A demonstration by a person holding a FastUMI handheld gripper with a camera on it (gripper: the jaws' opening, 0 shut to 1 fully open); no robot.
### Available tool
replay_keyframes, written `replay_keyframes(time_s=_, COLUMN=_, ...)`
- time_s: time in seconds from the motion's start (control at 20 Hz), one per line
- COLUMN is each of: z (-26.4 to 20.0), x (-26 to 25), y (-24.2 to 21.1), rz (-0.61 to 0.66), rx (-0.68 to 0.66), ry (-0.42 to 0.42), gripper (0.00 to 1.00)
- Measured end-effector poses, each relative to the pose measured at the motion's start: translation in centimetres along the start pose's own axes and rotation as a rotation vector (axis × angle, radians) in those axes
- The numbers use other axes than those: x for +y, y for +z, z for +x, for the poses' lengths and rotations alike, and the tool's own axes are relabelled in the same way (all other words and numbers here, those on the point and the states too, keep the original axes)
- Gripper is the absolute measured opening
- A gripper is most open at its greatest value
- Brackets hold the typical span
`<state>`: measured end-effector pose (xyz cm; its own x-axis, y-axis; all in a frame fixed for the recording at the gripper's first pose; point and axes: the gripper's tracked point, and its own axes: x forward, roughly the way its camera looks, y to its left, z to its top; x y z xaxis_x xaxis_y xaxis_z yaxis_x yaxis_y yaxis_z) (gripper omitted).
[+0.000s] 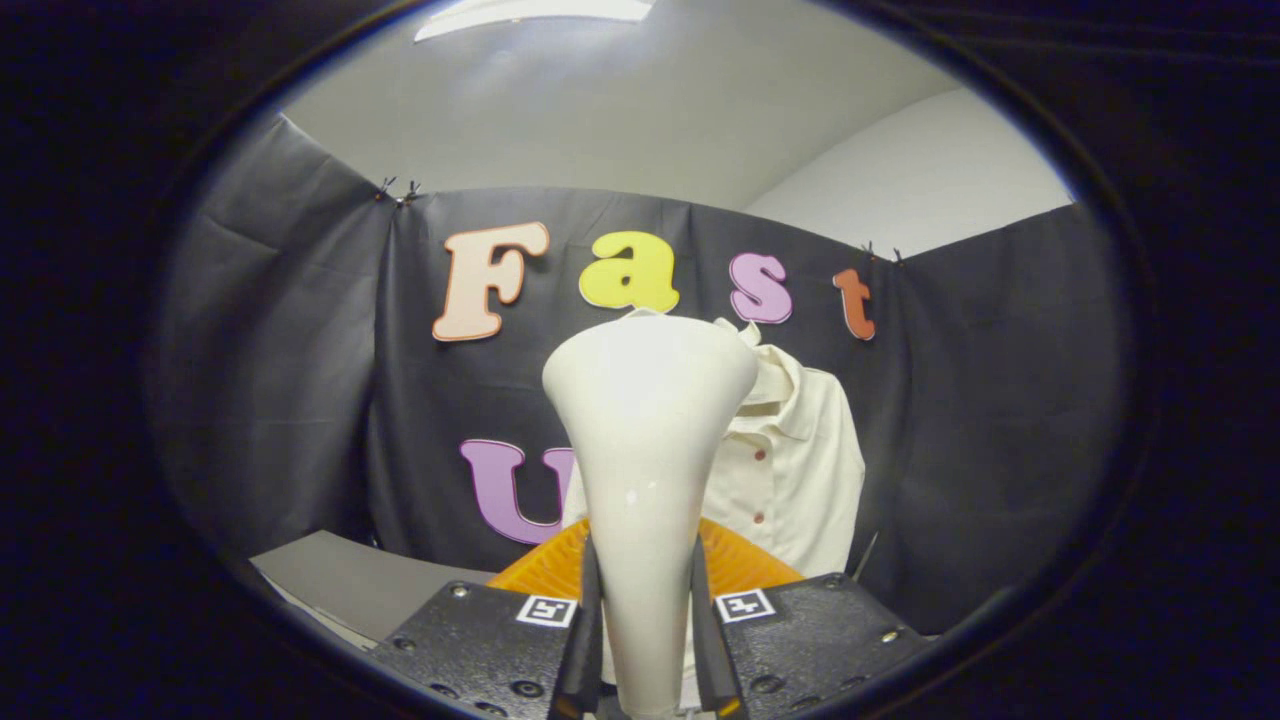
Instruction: Iron the clothes twice with a garment steamer, once on the left side and once on the right side.
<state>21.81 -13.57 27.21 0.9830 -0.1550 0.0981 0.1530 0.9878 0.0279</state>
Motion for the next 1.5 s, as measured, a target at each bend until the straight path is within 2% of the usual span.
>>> replay_keyframes(time_s=0.45, z=9.0, x=-2.8, y=-2.1, rz=-0.037, rx=0.031, ry=-0.014, gripper=0.36)
replay_keyframes(time_s=0.7, z=11.5, x=-2.3, y=-5.5, rz=-0.081, rx=0.096, ry=0.004, gripper=0.37)
replay_keyframes(time_s=1.0, z=12.3, x=-1.6, y=-11.3, rz=-0.088, rx=0.179, ry=0.001, gripper=0.37)
replay_keyframes(time_s=1.15, z=12.1, x=-0.8, y=-13.1, rz=-0.047, rx=0.194, ry=0.029, gripper=0.37)
replay_keyframes(time_s=1.5, z=10.6, x=-0.7, y=-16.6, rz=-0.055, rx=0.234, ry=0.001, gripper=0.37)
